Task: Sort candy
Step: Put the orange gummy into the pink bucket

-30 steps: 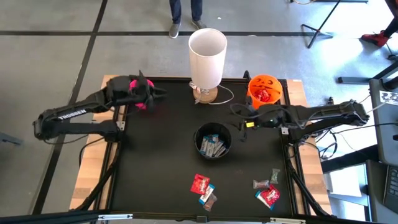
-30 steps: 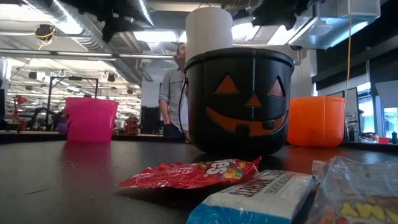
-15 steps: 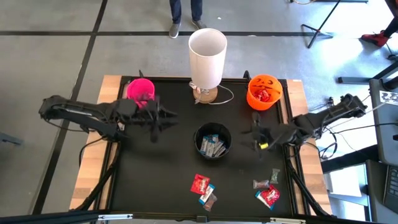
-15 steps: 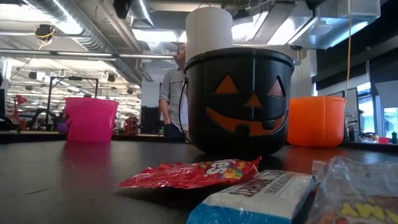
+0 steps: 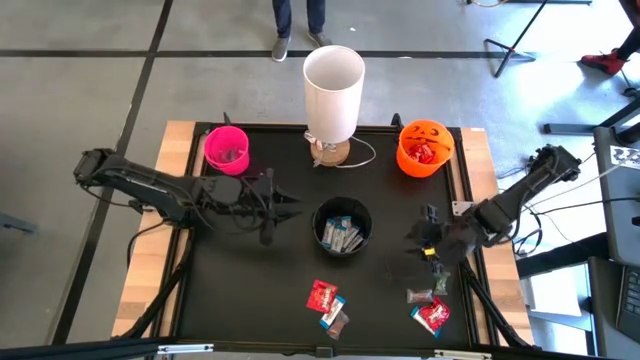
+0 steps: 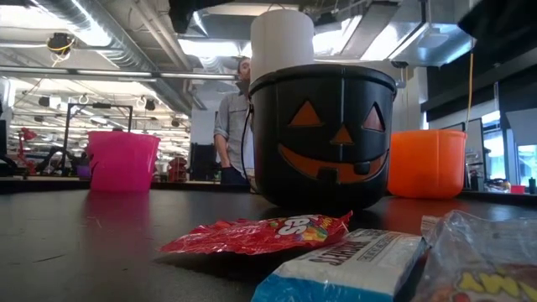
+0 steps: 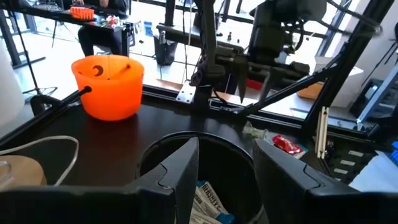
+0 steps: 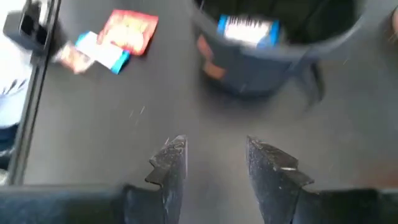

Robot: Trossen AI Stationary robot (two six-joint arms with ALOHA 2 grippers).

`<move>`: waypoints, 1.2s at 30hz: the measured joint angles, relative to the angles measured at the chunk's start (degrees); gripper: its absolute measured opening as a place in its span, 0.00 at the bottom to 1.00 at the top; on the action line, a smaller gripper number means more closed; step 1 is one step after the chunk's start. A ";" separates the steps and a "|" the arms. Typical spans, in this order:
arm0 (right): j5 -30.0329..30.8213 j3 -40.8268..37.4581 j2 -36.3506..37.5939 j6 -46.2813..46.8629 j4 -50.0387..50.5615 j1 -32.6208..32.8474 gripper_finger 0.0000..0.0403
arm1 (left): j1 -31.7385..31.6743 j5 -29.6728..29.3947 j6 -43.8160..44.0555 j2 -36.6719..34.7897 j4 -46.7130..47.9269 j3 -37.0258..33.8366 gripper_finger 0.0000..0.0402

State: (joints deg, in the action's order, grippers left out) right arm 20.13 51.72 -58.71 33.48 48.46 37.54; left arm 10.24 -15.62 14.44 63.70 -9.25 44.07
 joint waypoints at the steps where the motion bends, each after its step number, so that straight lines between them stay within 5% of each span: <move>1: -0.39 -0.01 -0.58 1.68 0.89 0.92 0.40 | 0.00 0.00 0.00 0.31 -0.12 0.00 0.35; 21: -13.76 -0.02 -22.34 12.58 -2.25 15.25 0.40 | -0.02 -0.02 0.13 1.62 -0.73 0.00 0.35; 36: -17.95 -8.45 -28.12 15.11 -14.97 15.36 0.40 | 0.07 0.00 0.48 1.62 -0.73 0.00 0.35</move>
State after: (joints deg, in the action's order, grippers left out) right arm 2.19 43.28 -86.83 48.59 33.49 52.90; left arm 10.31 -15.62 14.92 65.32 -9.98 44.07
